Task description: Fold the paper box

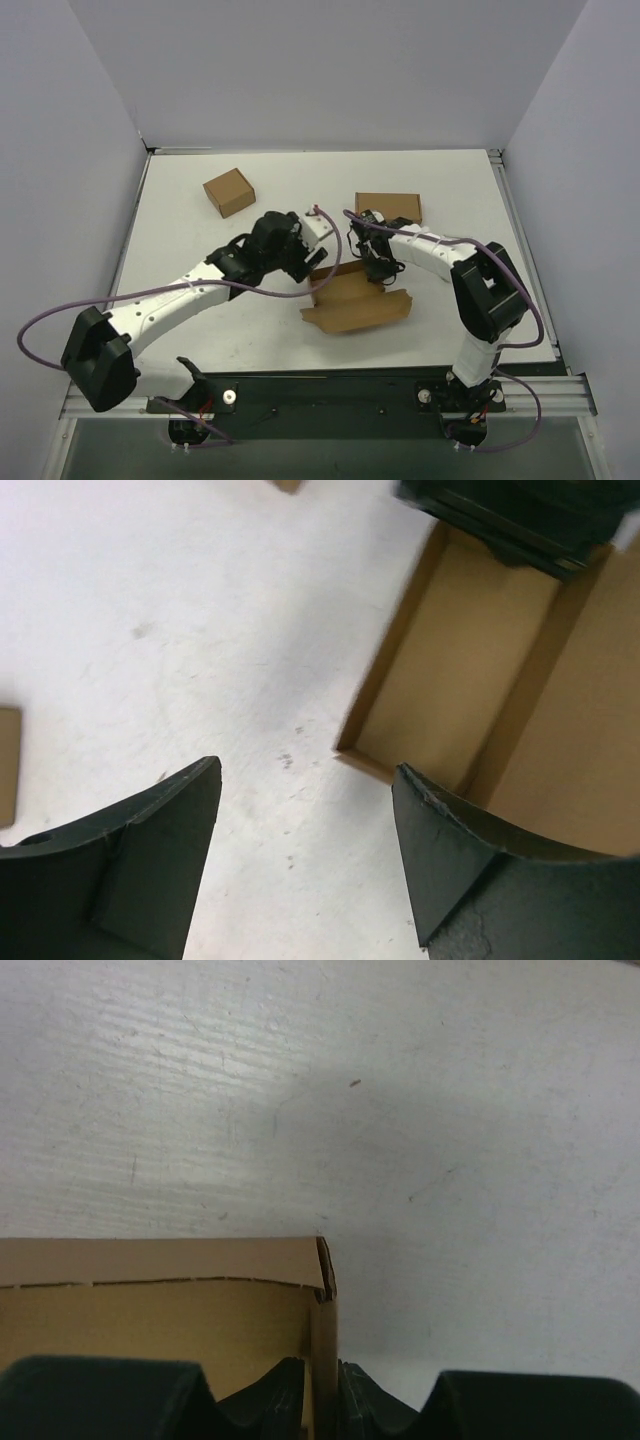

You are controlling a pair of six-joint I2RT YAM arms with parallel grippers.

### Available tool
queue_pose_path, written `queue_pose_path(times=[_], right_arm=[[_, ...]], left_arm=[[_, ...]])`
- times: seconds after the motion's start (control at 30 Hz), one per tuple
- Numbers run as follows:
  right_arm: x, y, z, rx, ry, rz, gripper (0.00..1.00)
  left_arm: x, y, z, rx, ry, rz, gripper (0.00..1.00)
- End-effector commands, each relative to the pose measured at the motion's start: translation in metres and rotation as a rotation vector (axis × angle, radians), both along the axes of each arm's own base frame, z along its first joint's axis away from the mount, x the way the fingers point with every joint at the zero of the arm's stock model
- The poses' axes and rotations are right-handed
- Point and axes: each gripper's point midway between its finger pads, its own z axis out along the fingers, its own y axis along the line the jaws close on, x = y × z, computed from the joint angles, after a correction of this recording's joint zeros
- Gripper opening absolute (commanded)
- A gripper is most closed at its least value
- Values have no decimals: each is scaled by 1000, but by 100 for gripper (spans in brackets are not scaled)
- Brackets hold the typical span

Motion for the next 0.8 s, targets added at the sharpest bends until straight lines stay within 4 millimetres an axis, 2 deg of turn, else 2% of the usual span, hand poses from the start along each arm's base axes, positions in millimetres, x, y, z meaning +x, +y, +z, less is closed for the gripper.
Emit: queue_pose_path(times=[0.0, 0.03, 0.07, 0.2, 0.23, 0.27, 0.37, 0.43, 0.47, 0.5, 0.57, 0.6, 0.63, 0.67, 0.7, 0.77], right_arm=[[1, 8, 7, 8, 52, 44, 24], [4, 11, 10, 19, 51, 48, 28], [7, 17, 15, 44, 45, 51, 36], [25, 33, 42, 95, 7, 62, 55], [35, 40, 56, 120, -28, 66, 58], [36, 45, 63, 155, -25, 73, 63], [45, 51, 91, 201, -66, 78, 68], [44, 46, 112, 217, -111, 63, 69], [40, 42, 115, 217, -117, 56, 70], [35, 39, 135, 247, -165, 53, 70], [19, 31, 140, 271, -170, 35, 70], [8, 27, 158, 309, -213, 40, 70], [-2, 27, 162, 338, -216, 34, 70], [-17, 20, 151, 336, -188, 35, 70], [-30, 16, 165, 376, -229, 43, 70], [-54, 15, 165, 432, -213, 66, 69]], left_arm=[[32, 43, 53, -194, -29, 194, 79], [33, 47, 62, -243, -26, 195, 80], [46, 63, 66, -282, -27, 245, 80], [57, 75, 67, -338, 15, 301, 81], [59, 74, 62, -333, 33, 305, 81], [59, 75, 58, -331, 47, 309, 81], [62, 73, 50, -322, 74, 316, 81], [64, 70, 40, -333, 114, 339, 81], [65, 68, 36, -334, 128, 338, 81], [65, 67, 31, -338, 151, 350, 81], [69, 64, 18, -320, 203, 372, 80], [72, 63, 8, -302, 231, 381, 79], [74, 63, 4, -297, 248, 390, 79], [76, 63, 3, -303, 267, 402, 79], [77, 62, -3, -306, 295, 405, 79], [82, 66, -4, -318, 308, 430, 77]])
